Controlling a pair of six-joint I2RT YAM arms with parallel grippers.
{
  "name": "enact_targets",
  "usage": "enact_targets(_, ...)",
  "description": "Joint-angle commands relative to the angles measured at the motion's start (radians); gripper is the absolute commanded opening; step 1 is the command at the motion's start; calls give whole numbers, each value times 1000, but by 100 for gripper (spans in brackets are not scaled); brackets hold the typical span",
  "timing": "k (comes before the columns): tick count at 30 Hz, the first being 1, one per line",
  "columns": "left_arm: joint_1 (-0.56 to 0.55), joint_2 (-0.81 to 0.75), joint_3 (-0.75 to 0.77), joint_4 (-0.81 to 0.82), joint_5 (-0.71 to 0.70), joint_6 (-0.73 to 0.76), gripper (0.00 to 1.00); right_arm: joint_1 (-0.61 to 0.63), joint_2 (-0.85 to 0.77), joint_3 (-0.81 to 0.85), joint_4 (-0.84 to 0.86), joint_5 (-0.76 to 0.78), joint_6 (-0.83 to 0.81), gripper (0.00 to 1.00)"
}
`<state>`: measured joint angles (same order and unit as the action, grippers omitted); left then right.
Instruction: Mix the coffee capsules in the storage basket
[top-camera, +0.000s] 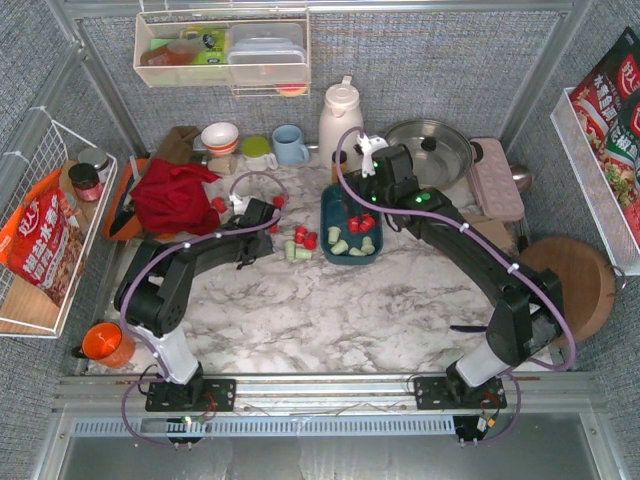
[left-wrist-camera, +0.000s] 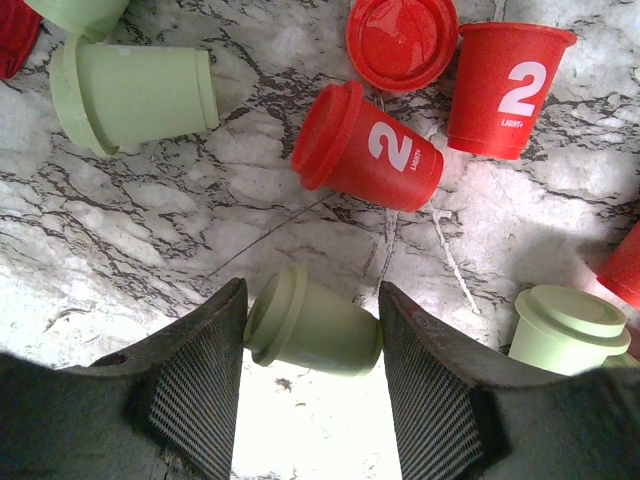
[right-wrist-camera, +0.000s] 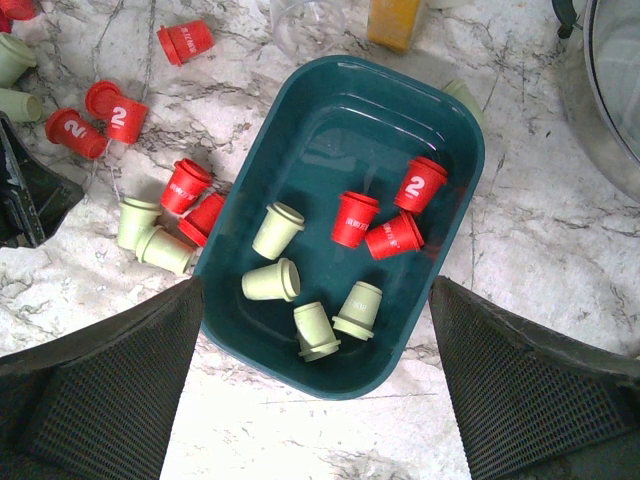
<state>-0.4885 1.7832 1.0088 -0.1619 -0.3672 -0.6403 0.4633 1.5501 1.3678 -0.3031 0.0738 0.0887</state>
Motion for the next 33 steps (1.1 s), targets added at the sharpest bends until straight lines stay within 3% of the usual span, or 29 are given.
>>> enact_targets(1, -2, -23, -5, 8, -23, -12, 42, -1, 5, 13, 16, -3, -6, 99)
enact_targets(11, -117, -139, 75, 96, -15, 22, 42, -3, -12, -8, 44, 57, -2, 99)
enact_targets(17, -250, -88, 166, 277, 9, 78, 43, -8, -91, -86, 135, 166, 13, 99)
enact_targets(23, -303, 3, 179, 466, 135, 55, 49, -34, -179, -191, 255, 234, 51, 99)
enact_targets(25, -305, 29, 185, 485, 160, 44, 56, -42, -194, -206, 271, 232, 65, 99)
enact_targets(31, -305, -12, 145, 476, 93, 31, 96, -53, -188, -206, 270, 205, 73, 99)
enact_targets(33, -304, -57, 114, 475, 62, 33, 99, -55, -177, -199, 264, 181, 74, 99)
